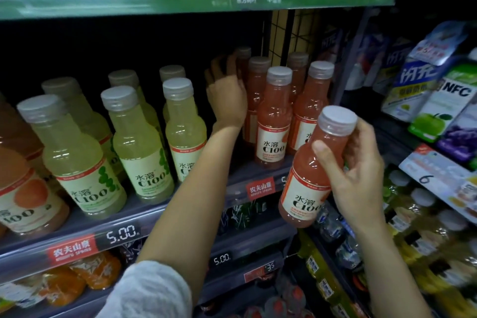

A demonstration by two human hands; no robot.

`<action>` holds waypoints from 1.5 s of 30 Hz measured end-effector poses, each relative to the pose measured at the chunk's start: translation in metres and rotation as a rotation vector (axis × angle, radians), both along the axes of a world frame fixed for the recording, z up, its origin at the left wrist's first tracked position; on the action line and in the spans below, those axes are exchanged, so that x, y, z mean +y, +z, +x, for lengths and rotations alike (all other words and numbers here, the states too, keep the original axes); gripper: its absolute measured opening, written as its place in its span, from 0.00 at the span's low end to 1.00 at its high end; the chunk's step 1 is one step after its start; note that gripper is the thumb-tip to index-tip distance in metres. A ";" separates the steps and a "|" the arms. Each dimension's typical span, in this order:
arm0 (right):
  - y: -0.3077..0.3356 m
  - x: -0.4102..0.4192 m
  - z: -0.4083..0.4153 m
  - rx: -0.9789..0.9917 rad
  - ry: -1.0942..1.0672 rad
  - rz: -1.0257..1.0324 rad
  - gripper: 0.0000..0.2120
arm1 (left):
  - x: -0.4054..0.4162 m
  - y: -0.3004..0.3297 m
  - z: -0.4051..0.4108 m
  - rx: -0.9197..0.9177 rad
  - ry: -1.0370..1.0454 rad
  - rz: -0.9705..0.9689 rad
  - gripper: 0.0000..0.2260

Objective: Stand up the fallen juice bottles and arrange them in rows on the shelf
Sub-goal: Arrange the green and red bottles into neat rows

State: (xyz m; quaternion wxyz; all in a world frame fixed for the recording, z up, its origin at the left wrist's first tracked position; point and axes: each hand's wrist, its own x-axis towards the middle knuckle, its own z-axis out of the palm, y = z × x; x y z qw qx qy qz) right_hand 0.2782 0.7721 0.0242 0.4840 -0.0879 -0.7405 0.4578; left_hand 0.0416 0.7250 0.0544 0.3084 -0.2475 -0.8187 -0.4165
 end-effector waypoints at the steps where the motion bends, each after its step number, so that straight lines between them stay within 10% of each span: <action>1: -0.001 0.001 -0.001 -0.002 0.002 -0.003 0.25 | 0.001 -0.001 -0.007 0.020 0.009 -0.018 0.19; 10: -0.002 0.010 -0.012 0.052 0.044 -0.015 0.24 | 0.013 0.014 -0.024 -0.163 0.091 -0.399 0.24; 19: -0.008 0.009 -0.016 0.047 0.052 -0.024 0.24 | 0.005 0.002 0.000 -0.177 -0.024 0.119 0.23; 45: -0.001 0.005 -0.026 0.045 0.091 -0.003 0.22 | -0.027 -0.002 0.032 -0.184 -0.111 0.365 0.21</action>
